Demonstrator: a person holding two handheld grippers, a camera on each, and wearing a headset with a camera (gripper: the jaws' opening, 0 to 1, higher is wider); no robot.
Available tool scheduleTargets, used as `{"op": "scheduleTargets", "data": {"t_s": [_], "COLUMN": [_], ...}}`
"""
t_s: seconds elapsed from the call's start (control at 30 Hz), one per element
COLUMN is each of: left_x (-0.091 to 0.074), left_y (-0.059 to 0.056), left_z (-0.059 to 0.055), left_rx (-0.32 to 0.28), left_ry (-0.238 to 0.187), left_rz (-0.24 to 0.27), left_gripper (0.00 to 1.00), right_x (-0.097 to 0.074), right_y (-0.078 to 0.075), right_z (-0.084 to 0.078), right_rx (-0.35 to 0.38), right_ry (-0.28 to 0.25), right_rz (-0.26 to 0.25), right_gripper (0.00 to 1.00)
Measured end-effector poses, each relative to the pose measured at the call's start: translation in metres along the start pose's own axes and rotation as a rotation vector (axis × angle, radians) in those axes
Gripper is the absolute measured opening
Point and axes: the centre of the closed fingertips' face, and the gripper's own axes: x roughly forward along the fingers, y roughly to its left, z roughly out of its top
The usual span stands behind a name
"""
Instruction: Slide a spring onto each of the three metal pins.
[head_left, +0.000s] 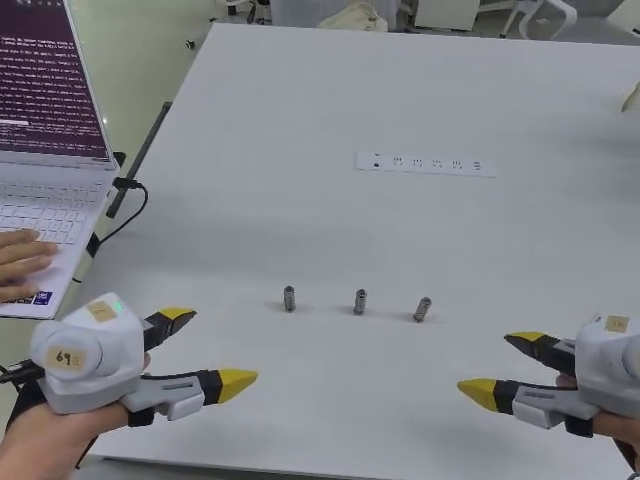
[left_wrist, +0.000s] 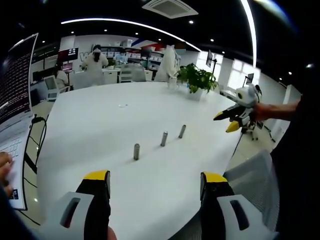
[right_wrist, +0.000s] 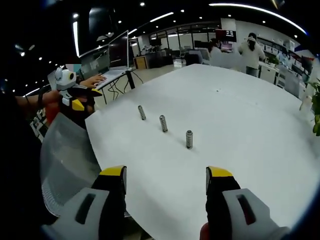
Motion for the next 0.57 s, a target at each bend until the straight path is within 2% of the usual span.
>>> {"op": "scheduleTargets", "data": {"t_s": [0.23, 0.57], "left_x": [0.001, 0.001], "left_y": [-0.002, -0.002], "left_z": [0.0, -0.002], "left_rx": [-0.001, -0.006], "left_ry": [0.001, 0.003], "left_rz": [-0.004, -0.005], "left_gripper": [0.7, 0.7], "right_x": [-0.002, -0.001], "right_y": [0.011, 0.014], "right_z": [-0.002, -0.005], "right_rx": [0.041, 0.062], "right_ry": [-0.024, -0.027], "right_rz": [0.014, 0.008], "right_gripper": [0.69, 0.73]}}
